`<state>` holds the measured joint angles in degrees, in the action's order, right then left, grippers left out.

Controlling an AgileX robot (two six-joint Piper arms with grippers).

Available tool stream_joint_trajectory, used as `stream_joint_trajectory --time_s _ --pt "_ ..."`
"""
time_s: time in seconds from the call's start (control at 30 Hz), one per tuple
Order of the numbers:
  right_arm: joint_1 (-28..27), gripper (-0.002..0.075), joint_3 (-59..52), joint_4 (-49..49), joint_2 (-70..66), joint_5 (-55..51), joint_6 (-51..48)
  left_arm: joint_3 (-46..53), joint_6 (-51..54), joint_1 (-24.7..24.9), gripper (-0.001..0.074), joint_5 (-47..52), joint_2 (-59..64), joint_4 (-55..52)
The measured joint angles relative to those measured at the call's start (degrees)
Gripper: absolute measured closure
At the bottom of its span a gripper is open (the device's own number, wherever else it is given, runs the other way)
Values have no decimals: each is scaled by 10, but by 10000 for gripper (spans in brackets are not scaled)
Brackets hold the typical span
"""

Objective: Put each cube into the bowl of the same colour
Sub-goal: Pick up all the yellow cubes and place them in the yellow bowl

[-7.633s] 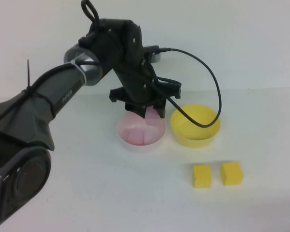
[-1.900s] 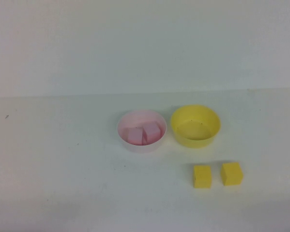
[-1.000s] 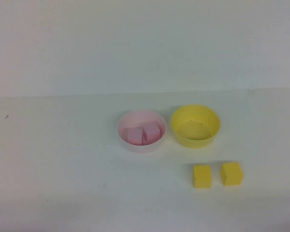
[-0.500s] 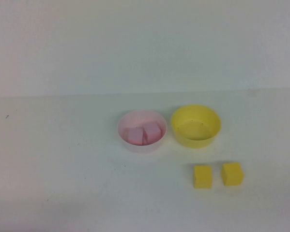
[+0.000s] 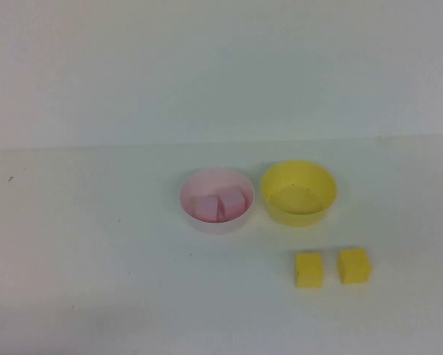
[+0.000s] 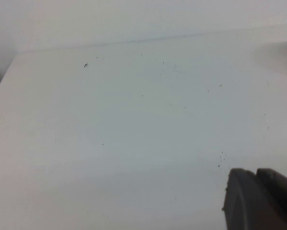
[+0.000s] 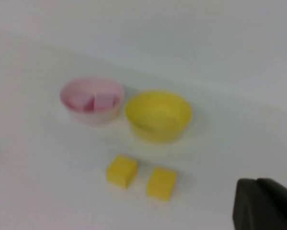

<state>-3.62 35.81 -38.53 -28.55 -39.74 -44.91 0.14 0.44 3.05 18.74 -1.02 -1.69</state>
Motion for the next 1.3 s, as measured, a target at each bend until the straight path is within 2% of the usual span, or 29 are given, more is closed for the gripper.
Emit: stream_joint_trajectory --time_s 0.1,0.23,0.33,0.43,0.6,0.77,0.93,1.3 --pt "0 728 73 74 -123 -81 47 0 0 0 735 0 1 0" --pt "17 728 165 89 -280 -169 75 0 0 0 735 0 1 0" --pt "44 728 235 104 -391 -239 113 0 0 0 735 0 1 0" --pt "99 728 302 152 -488 -277 166 0 0 0 735 0 1 0" --pt "184 728 389 257 -594 -254 315 0 0 0 735 0 1 0" --pt "199 728 417 274 -641 -213 413 0 0 0 735 0 1 0" --pt "199 728 417 270 -676 -196 433 0 0 0 735 0 1 0" --pt "199 727 417 235 -734 -168 397 0 0 0 735 0 1 0"
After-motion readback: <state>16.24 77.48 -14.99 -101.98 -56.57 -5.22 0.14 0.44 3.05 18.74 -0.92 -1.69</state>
